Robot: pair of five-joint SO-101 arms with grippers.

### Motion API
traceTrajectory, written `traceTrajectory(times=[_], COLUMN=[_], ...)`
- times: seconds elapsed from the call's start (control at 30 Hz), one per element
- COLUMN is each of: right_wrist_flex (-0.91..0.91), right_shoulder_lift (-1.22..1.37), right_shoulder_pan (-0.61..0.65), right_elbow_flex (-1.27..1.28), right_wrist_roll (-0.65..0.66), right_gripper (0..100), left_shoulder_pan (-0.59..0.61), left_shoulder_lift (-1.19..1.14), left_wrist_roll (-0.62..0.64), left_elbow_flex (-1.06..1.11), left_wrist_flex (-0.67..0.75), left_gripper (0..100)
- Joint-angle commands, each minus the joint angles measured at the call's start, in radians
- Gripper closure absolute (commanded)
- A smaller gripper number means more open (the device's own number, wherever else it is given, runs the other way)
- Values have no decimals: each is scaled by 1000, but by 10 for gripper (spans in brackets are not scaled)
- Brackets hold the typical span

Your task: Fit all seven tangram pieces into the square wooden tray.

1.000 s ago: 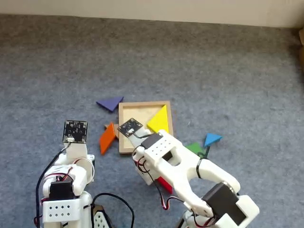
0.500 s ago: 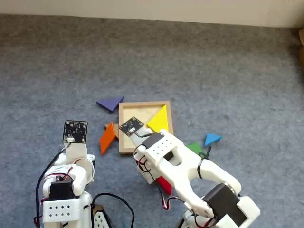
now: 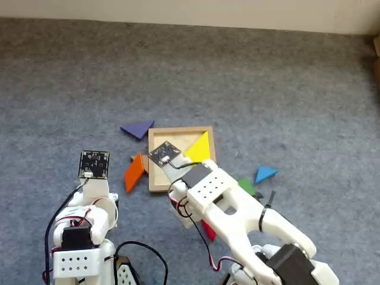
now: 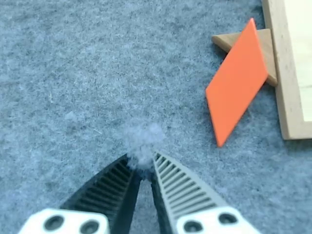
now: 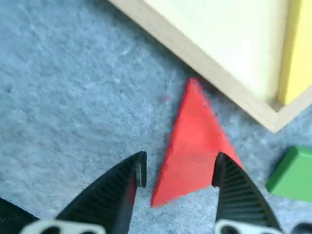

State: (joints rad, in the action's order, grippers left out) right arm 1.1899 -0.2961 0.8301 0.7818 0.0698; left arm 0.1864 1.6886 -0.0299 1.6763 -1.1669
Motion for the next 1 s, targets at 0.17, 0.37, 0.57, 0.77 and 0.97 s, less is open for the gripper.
traceTrajectory(times=[0.17, 0.37, 0.57, 0.77, 0.97], right_wrist_flex=[7, 13, 45, -93, -157], right_shoulder_lift=[-61, -61, -22, 90, 208], right_shoulder_pan=[-16, -18, -59, -59, -61], right_elbow_flex=[-148, -154, -101, -51, -44], right_wrist_roll=[117, -58, -166, -218, -222], right_gripper=[796, 758, 656, 656, 656], left_shoulder_pan=[-5, -5, -5, -5, -5], left_shoulder_lift=[10, 10, 10, 10, 10], left_wrist_roll=[3, 3, 3, 3, 3], left_elbow_flex=[27, 27, 27, 27, 27], left_wrist_flex=[-3, -3, -3, -3, -3], left_gripper=[995, 995, 995, 995, 995])
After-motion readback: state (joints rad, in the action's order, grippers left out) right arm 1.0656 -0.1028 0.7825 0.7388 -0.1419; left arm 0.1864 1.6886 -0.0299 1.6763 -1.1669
